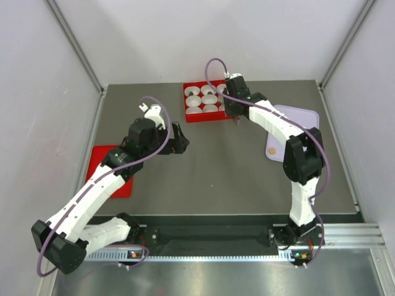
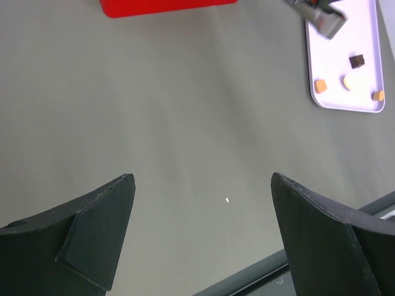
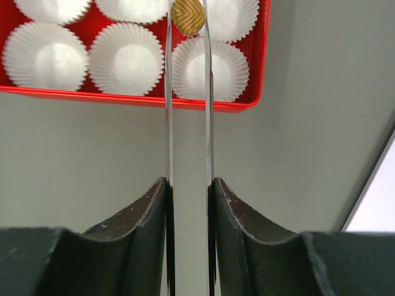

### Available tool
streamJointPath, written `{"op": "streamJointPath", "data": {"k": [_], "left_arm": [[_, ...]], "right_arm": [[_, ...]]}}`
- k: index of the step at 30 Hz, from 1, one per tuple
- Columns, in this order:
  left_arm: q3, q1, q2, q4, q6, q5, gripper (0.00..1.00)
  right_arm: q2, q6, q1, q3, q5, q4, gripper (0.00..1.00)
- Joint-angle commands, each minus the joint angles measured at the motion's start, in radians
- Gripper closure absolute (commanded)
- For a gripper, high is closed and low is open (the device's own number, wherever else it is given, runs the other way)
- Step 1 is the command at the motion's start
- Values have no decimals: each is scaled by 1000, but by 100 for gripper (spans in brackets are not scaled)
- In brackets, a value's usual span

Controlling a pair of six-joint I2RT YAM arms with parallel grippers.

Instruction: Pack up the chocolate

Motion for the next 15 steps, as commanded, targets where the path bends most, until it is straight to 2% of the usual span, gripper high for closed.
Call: {"op": "streamJointPath", "data": {"k": [1,5,15], "left_arm": [[51,0,11,80,9,10,4],[63,0,34,90,9,10,4],[71,0,36,77,18,10,4]], "right_arm": [[12,-52,2,70,45,98,69],[32,-62,2,71,61,109,69],[84,-82,1,96,101,129,61]]}}
